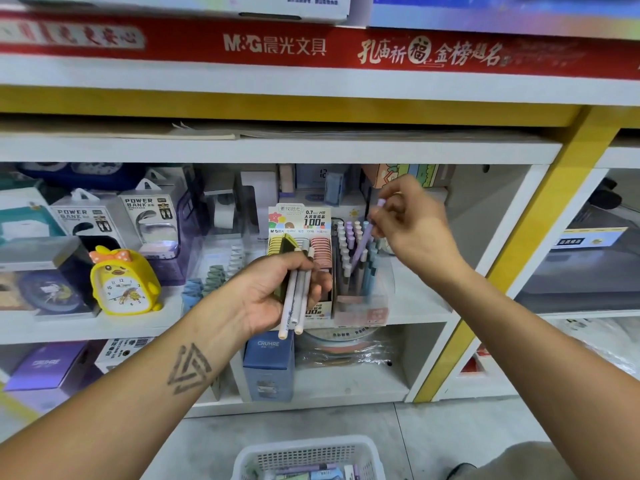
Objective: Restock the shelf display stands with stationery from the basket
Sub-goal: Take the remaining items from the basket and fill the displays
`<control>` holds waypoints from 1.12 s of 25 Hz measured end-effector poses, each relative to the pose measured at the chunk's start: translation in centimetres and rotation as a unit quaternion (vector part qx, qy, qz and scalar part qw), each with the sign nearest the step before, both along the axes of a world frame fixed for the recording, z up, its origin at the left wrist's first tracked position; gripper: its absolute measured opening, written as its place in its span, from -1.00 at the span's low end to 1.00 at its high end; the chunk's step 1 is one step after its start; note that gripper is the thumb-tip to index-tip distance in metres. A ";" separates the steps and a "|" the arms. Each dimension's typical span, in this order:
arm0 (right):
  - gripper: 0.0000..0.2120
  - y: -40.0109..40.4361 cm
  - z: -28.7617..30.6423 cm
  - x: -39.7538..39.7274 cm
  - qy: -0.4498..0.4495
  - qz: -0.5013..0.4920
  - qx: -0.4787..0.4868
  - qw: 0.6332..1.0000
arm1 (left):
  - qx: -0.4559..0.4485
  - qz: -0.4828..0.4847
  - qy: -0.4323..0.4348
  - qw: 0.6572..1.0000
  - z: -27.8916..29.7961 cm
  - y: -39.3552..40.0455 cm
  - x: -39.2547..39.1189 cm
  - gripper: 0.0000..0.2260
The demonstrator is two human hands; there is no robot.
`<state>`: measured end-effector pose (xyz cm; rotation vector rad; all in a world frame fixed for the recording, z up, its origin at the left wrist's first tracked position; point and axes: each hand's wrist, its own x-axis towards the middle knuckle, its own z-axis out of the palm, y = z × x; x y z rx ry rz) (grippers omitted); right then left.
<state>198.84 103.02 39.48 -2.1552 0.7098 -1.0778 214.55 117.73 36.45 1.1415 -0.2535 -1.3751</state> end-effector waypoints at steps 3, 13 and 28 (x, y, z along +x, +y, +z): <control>-0.87 0.0 -1.5 0.1 0.104 0.022 -0.080 0.991 | -0.011 -0.004 0.004 1.000 -0.1 0.0 0.1 -0.88; -0.82 -0.6 -3.2 0.2 0.171 0.065 -0.110 0.977 | 0.001 -0.001 -0.010 1.000 0.0 0.3 -0.2 -0.85; -0.77 0.3 -2.1 1.0 0.201 0.014 -0.112 0.973 | -0.007 -0.016 -0.023 1.000 0.3 0.4 -0.7 -0.78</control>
